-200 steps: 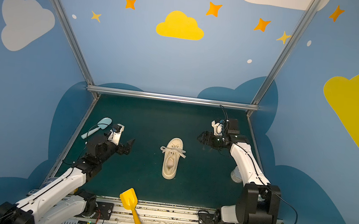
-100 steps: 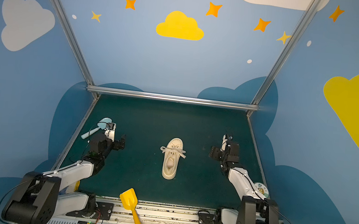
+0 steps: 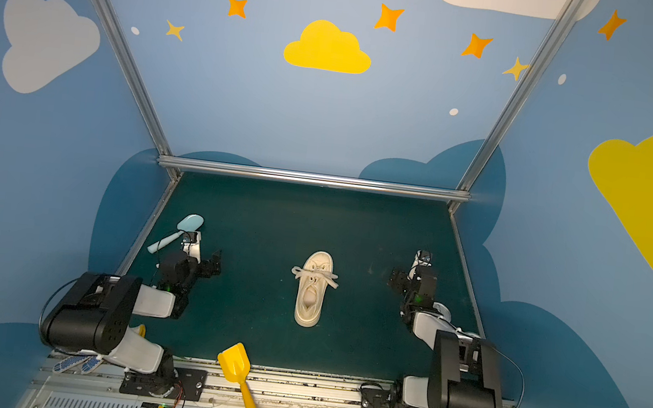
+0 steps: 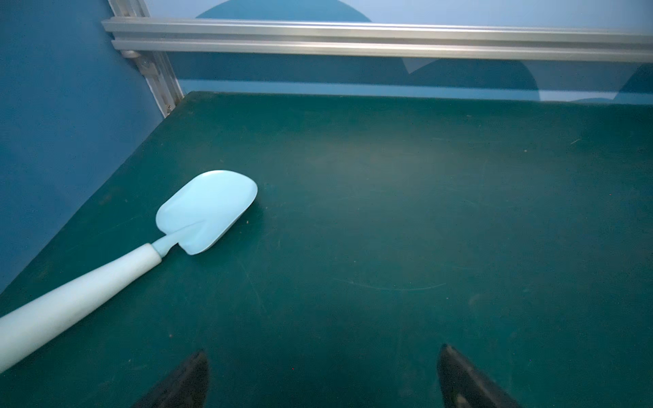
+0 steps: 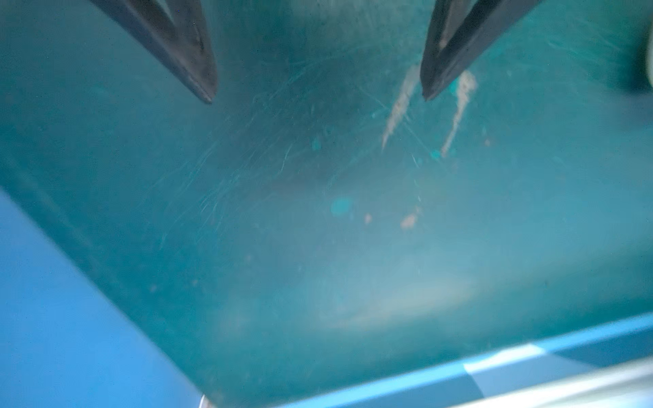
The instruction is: Tie the shoes
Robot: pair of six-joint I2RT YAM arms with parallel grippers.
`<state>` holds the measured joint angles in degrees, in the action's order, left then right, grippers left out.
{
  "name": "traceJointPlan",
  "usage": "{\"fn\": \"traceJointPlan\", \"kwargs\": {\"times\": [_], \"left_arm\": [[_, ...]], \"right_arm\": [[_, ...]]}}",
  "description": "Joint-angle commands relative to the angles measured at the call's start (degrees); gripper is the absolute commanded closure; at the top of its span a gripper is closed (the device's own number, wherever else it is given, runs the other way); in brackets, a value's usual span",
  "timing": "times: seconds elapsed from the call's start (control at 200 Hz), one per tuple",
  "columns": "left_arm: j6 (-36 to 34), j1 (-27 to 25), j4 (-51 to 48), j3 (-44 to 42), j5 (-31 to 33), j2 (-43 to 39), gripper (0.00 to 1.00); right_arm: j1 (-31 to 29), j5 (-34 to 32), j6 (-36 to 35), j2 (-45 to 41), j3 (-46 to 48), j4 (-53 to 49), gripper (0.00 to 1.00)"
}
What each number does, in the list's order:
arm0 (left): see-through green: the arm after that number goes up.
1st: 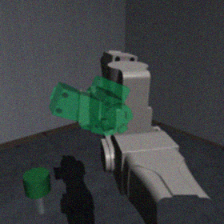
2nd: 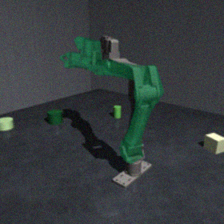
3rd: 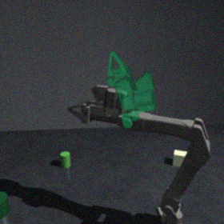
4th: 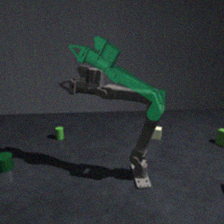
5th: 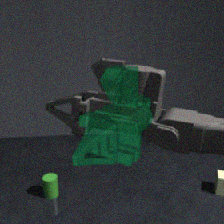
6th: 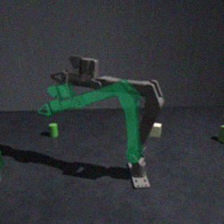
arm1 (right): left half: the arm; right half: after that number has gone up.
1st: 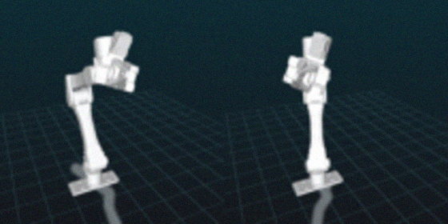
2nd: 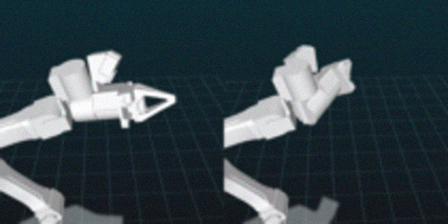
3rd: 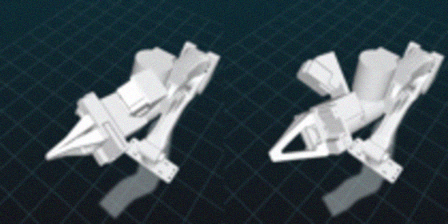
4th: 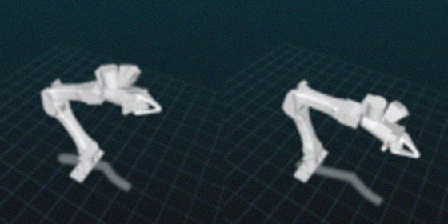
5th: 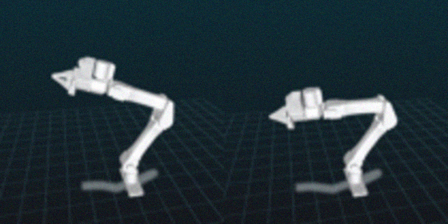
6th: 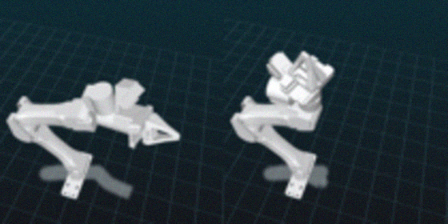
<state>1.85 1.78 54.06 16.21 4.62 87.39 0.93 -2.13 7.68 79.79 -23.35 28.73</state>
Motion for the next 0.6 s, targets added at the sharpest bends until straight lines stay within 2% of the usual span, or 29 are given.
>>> {"fn": "traceJointPlan", "kwargs": {"times": [0.0, 0.055, 0.596], "left_arm": [[1.03, 0.36, -5.94, 5.39, -2.33, 0.15, 0.0], [0.14, 0.28, -9.94, 7.07, -1.82, -0.26, 0.0], [-0.18, 0.17, -9.41, 6.99, -1.99, -0.12, 0.0]], "right_arm": [[0.03, 3.7, -1.55, 2.06, -4.54, -0.33, 0.11], [-0.89, 2.32, -1.92, 3.01, -6.36, -2.83, 0.11], [-2.15, 0.42, -2.59, 3.44, -6.86, -3.29, 0.11]]}}
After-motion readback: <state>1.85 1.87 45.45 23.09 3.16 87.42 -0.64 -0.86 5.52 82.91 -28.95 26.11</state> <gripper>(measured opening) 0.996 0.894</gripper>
